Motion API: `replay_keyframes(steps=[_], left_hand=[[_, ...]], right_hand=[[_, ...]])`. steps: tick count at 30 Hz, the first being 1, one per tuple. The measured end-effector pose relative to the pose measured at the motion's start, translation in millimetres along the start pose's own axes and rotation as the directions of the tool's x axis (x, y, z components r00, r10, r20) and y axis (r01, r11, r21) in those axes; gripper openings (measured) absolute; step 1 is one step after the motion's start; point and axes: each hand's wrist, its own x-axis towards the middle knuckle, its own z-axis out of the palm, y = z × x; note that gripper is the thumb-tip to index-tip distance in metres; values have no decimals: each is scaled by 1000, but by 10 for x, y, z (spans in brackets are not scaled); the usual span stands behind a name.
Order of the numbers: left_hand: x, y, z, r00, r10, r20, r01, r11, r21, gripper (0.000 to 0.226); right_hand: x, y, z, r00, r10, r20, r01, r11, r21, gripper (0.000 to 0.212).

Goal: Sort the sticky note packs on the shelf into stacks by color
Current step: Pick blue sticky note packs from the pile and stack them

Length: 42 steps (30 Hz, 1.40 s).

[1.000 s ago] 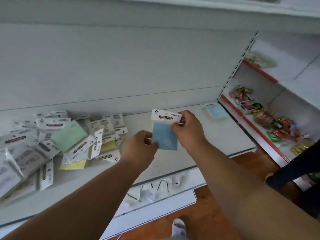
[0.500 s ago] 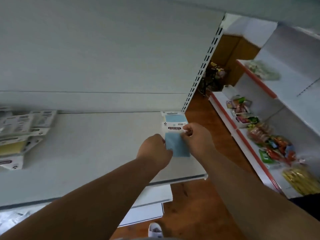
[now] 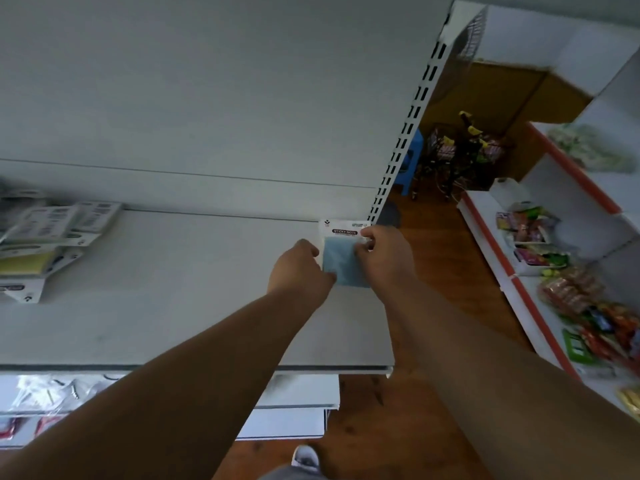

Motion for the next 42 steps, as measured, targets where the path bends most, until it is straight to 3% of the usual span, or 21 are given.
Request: replay_keyframes(steps=[10,16,19,23,30,35,42], left_hand=[[227,106,33,994,95,-52,-89,989,118,33],[187,91,95,982,185,23,-186,961,203,54],[219,83,110,974,225,-10,-216,946,241,44],[267,52,124,970,241,-31,-225,940,257,35],[212,-1,72,965,263,-13,-254,942,218,42],[25,-292,-239,961,276,-32,-263,941,214,38],[-142,-1059,-1204,950,296,-102,-267,936,229,29]], right_hand=[[229,51,68,1000,-22,22,23,998,-62,21],[252,69,79,996,88,11,-88,995,-51,33],[258,49,77,999,38,3,-37,996,-78,20],[207,33,97,998,-54,32,59,983,-172,21],[113,42,118,987,-160,-20,150,955,-255,23],[-79,-229,154,975,-217,-40,209,967,-144,22],[-365,-1293,642,958,-284,-39,285,959,9,24]])
